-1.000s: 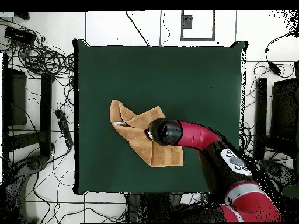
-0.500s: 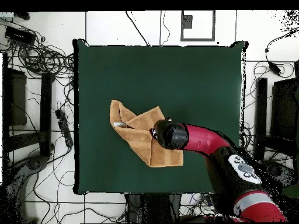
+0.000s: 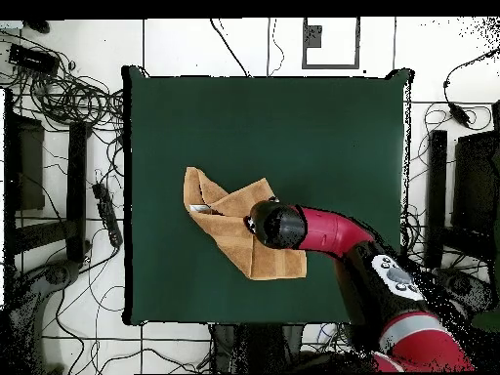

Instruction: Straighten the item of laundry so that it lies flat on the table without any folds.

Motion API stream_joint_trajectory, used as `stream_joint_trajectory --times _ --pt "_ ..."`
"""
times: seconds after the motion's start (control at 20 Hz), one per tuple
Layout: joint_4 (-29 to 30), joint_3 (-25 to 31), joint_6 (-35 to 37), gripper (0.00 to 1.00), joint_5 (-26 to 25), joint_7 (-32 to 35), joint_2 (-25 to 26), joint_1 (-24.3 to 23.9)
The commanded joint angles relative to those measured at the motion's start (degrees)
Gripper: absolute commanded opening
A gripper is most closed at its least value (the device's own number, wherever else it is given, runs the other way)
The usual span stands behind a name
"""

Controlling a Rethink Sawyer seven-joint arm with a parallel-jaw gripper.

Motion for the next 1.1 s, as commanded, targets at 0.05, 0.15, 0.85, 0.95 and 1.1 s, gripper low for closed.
stream_joint_trajectory --times 0.05,0.15,0.85,0.95,1.1 --pt "-4.9 2.6 5.4 1.0 0.5 7.5 6.7 4.8" --pt "-5.9 1.8 6.7 1.0 0.3 7.3 7.2 5.6" --pt "-8.1 -0.9 14.4 1.0 0.5 7.2 7.0 8.2" --pt "-8.5 -1.8 19.3 1.0 0.5 6.5 6.9 8.8" --pt "-9.6 -3.9 27.3 1.0 -0.3 6.1 6.9 10.2"
